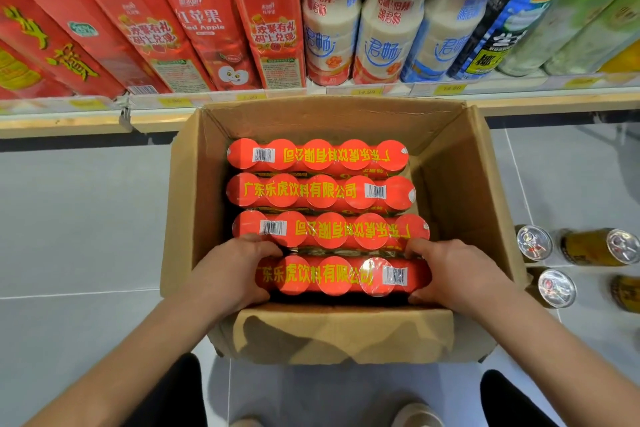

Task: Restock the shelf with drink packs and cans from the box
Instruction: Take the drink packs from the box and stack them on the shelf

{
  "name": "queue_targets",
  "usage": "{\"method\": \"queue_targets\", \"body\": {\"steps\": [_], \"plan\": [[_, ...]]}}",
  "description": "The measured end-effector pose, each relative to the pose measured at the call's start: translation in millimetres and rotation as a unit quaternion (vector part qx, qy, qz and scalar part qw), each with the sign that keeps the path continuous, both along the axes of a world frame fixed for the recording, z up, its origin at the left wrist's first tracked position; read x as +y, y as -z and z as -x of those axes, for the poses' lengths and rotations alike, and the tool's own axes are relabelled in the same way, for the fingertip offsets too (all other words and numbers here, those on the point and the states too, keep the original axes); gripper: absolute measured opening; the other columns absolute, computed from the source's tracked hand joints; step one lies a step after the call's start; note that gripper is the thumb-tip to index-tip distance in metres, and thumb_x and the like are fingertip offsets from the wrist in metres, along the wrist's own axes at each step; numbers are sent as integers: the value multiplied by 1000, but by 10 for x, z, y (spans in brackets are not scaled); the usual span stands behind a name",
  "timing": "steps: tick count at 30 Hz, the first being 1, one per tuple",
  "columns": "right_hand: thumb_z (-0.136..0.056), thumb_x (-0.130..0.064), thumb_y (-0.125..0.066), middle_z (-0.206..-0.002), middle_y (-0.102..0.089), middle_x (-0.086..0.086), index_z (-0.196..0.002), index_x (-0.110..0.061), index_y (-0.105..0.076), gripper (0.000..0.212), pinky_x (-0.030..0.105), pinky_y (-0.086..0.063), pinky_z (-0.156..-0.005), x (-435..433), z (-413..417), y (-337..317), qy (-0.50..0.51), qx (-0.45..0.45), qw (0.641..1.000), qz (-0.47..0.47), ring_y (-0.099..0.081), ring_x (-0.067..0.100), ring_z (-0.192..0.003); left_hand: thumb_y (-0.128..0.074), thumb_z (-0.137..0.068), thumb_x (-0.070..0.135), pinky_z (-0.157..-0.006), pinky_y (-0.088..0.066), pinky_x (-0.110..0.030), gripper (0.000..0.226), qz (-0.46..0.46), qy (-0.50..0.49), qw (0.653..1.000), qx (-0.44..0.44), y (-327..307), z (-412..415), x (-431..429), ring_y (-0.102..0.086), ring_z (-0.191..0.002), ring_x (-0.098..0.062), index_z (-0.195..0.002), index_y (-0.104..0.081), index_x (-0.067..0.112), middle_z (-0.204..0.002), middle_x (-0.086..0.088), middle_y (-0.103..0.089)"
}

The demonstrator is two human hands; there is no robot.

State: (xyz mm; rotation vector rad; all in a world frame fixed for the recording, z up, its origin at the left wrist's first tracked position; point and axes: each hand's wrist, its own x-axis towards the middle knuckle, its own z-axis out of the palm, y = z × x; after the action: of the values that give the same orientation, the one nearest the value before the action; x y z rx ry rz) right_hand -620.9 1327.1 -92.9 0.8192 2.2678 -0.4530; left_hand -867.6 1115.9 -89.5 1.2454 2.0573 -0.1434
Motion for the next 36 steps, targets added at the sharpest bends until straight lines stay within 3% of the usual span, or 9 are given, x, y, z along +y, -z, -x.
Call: {"method": "queue_targets", "body": {"steps": [3, 5, 20, 24, 29, 32, 36], "plan": [[-83, -52, -77, -141, -59, -3, -155, -46, -33, 85, 30, -51, -97, -14, 42, 60, -22, -28, 998, 48, -61, 20, -122, -81, -77, 24, -105, -47, -29, 74, 16, 14, 999, -27, 38, -14, 34, -56, -125, -16, -144, -52, 35, -142, 8, -55], [-86, -47, -75, -144, -57, -2, -155, -43, -34, 81, 33, -51, -102, -33, 98, 100, -36, -36, 996, 69, -60, 21, -124, -81, -78, 24, -103, -49, -32, 77, 24, 21, 999, -18, 68, -28, 55, -57, -125, -18, -147, -49, 35, -144, 7, -54], [-86, -46, -74, -125, -64, -6, -134, -36, -52, 54, 26, -53, -84, -53, 67, 221, -40, 8, 998, 42, -66, 17, -108, -77, -83, 34, -89, -56, -33, 59, 44, 88, 991, 86, 237, -91, 113, -66, -112, -21, -137, -53, 29, -130, 3, -64], [-84, -49, -72, -117, -67, -8, -129, -36, -57, 49, 21, -44, -72, -53, 45, 199, -48, 35, 998, 16, -68, 16, -103, -75, -82, 32, -87, -59, -33, 49, 48, 68, 994, 74, 215, -62, 99, -68, -106, -20, -129, -61, 29, -123, 4, -68], [-77, -55, -69, -108, -71, -11, -126, -41, -59, 52, 23, -39, -67, -18, 11, 40, -45, 49, 998, -7, -69, 14, -98, -72, -80, 33, -84, -57, -34, 47, 24, 54, 996, 70, 57, -48, 69, -67, -106, -21, -126, -61, 35, -121, 6, -68], [-72, -59, -67, -101, -70, -13, -127, -47, -57, 57, 24, -42, -66, 54, -32, -116, -24, 61, 998, -5, -69, 13, -93, -69, -77, 40, -83, -56, -33, 58, -3, 54, 995, 80, -149, -23, 52, -67, -108, -22, -133, -54, 44, -124, 9, -67], [-65, -70, -58, -103, -70, -20, -132, -53, -49, 69, 24, -51, -69, 75, -190, -343, -13, 126, 991, -33, -69, 7, -93, -68, -76, 49, -77, -48, -21, 63, -53, 58, 993, 86, -497, 64, 5, -66, -110, -12, -138, -52, 47, -130, 16, -65]]}}
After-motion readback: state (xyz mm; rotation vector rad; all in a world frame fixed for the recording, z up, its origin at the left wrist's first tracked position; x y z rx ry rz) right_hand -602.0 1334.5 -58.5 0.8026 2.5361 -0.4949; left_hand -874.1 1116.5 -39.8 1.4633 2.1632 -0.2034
